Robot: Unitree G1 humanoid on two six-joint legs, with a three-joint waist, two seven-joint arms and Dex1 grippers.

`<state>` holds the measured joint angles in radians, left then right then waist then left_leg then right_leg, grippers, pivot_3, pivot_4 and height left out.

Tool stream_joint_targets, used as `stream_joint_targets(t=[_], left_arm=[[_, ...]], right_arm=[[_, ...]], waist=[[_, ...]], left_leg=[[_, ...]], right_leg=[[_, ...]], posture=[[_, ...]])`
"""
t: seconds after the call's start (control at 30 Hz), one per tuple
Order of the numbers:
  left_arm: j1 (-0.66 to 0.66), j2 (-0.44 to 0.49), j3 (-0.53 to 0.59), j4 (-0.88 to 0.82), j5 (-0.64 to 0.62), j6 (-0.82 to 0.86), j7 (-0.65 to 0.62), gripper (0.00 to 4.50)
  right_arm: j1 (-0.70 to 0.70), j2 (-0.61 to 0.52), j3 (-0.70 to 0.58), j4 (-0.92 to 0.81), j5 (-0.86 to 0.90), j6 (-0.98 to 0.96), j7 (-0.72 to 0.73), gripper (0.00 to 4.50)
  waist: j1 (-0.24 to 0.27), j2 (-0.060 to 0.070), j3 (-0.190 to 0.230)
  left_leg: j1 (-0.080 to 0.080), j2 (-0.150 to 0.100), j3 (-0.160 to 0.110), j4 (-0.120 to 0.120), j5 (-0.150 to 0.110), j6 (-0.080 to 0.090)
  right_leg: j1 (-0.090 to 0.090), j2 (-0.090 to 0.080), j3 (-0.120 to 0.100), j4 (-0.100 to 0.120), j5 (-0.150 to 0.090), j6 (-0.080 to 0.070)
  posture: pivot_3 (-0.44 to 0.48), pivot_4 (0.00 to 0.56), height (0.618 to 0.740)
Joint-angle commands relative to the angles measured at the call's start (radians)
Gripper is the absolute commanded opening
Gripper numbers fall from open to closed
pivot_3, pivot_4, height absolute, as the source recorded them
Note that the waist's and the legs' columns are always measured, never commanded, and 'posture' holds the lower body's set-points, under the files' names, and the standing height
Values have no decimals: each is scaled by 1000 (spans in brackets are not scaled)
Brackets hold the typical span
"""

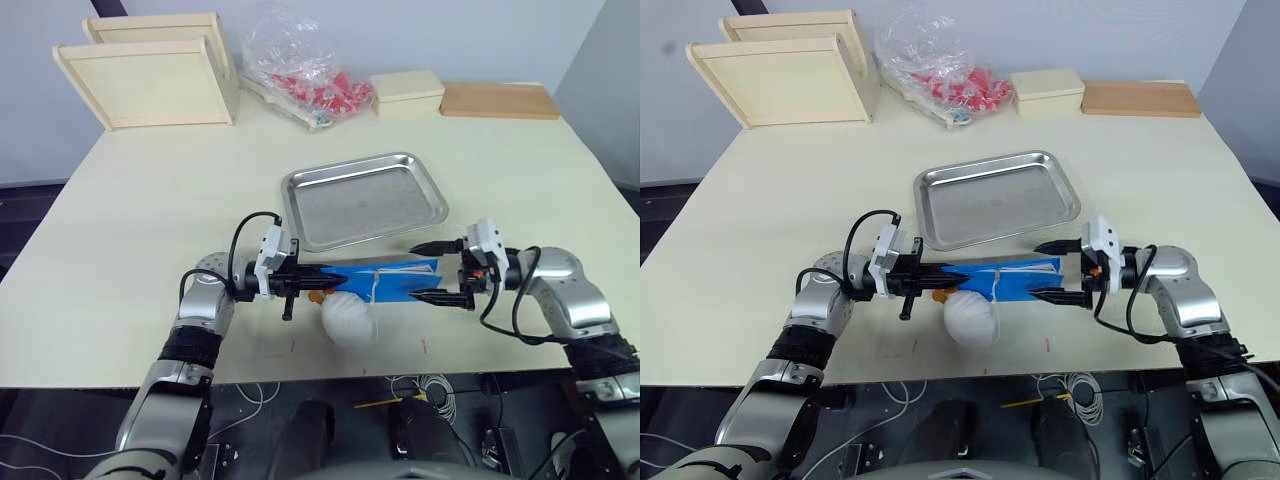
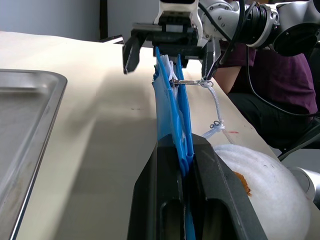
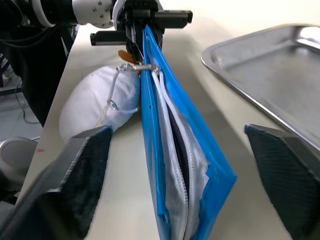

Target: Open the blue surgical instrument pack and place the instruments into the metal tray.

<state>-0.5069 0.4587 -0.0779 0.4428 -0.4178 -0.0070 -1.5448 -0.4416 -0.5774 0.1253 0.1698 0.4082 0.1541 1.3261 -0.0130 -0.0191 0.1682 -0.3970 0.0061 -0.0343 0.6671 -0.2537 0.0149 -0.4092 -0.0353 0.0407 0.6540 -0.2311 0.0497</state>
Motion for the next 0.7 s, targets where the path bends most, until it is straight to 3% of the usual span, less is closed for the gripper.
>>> stream_joint_targets(t=[0.03, 0.07, 0.17, 0.27, 0.7], left_arm=[[4, 11, 1, -11, 4, -1, -19, 0], [5, 11, 1, -13, 4, 0, -18, 0], [3, 11, 0, -13, 4, 0, -17, 0], [2, 11, 0, -15, 4, 4, -15, 0], [-6, 40, 13, -41, -9, 81, 2, 0]], right_arm=[[-11, 9, -13, -4, 0, -31, 15, 2903], [-12, 13, -13, 1, -1, -34, 15, 2066], [-14, 22, -13, 8, -4, -39, 17, 1488], [-13, 30, -16, 17, -10, -48, 20, 134], [-15, 37, -16, 32, -17, -58, 26, 57]], waist=[[-1, 0, 0], [-1, 0, 0], [-1, 0, 0], [-1, 0, 0], [-1, 0, 0]], left_leg=[[0, 0, 0, 0, 0, 0], [0, 0, 0, 0, 0, 0], [0, 0, 0, 0, 0, 0], [0, 0, 0, 0, 0, 0], [0, 0, 0, 0, 0, 0]], right_leg=[[0, 0, 0, 0, 0, 0], [0, 0, 0, 0, 0, 0], [0, 0, 0, 0, 0, 0], [0, 0, 0, 0, 0, 0], [0, 0, 0, 1, 0, 0]], posture=[[0, 150, 740], [0, 150, 740], [0, 150, 740], [0, 150, 740], [0, 150, 740]])
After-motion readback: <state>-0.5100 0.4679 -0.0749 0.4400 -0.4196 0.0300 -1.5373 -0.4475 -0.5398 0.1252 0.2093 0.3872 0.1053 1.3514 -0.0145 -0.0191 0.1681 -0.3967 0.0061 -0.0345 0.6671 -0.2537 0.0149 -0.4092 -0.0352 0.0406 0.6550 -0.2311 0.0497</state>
